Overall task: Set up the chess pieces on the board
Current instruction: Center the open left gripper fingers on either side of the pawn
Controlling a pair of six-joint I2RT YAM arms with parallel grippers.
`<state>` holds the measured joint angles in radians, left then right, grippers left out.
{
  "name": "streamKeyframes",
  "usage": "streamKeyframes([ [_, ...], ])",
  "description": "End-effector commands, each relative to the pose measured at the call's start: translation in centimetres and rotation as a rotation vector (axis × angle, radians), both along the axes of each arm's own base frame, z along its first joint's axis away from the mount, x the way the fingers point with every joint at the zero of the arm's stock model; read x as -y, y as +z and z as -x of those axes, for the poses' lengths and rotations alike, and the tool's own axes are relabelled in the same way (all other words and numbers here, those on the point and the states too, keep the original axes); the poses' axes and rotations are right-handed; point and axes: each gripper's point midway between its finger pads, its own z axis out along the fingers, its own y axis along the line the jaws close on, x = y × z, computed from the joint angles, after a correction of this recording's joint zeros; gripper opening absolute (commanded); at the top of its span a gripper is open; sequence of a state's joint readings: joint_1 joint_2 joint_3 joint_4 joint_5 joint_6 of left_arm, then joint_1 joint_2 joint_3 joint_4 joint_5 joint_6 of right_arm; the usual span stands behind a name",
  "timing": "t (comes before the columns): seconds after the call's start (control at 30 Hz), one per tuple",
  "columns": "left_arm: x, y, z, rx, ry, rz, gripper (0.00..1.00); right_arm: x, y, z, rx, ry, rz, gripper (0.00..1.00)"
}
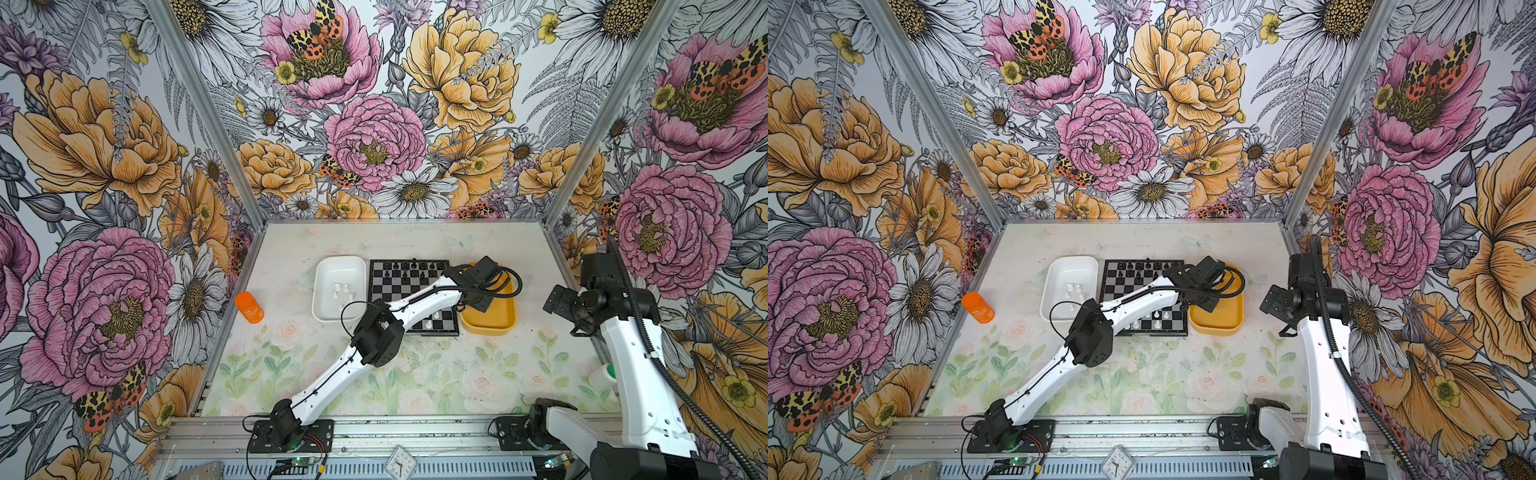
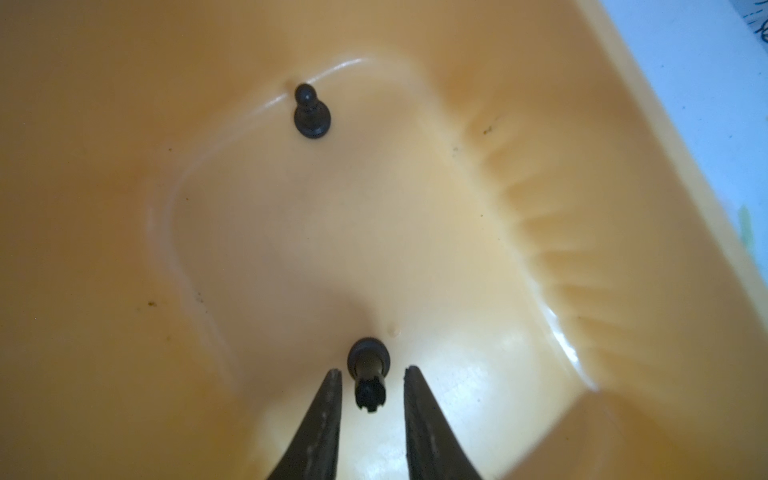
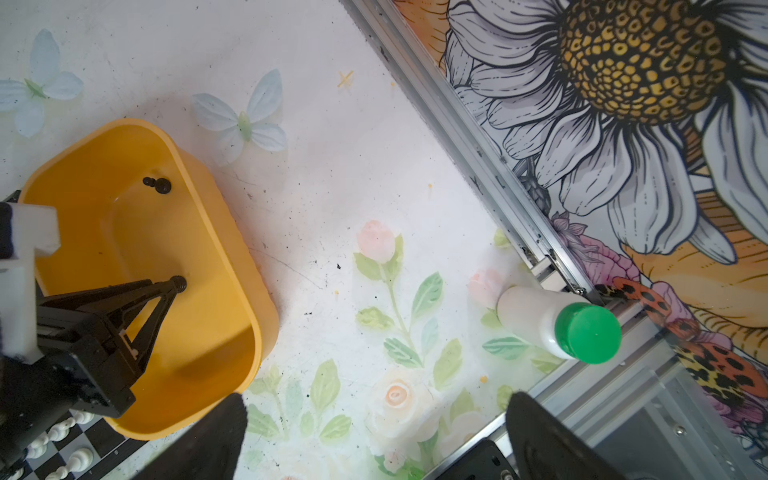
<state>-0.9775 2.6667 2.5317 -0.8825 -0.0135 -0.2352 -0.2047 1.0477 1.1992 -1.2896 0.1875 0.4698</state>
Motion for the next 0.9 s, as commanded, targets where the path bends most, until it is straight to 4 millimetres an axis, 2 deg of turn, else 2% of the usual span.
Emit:
streamKeyframes([
  [0.0, 0.12, 0.16, -0.53, 0.019, 0.012, 0.005, 0.28, 0.37, 0.41, 0.0, 0.02, 0.0, 0.021, 1.0],
  [0.6, 0.18, 0.5, -1.15, 0.037, 0.02, 0.011, 0.23, 0.31, 0.6, -0.09, 0.026, 0.005, 0.02, 1.0],
  [0.7, 0.04, 0.37, -0.95, 0.03, 0.017, 0.007, 0.25, 0.37, 0.7, -0.15, 0.026, 0.005, 0.023, 1.0],
  [0.77, -0.07, 0.27, -0.77, 0.026, 0.012, 0.001, 0.3, 0.37, 0.7, -0.14, 0.026, 0.005, 0.023, 1.0],
  [0.87, -0.26, 0.16, -0.72, 0.026, 0.011, -0.007, 0.31, 0.39, 0.65, -0.1, 0.025, 0.004, 0.024, 1.0],
])
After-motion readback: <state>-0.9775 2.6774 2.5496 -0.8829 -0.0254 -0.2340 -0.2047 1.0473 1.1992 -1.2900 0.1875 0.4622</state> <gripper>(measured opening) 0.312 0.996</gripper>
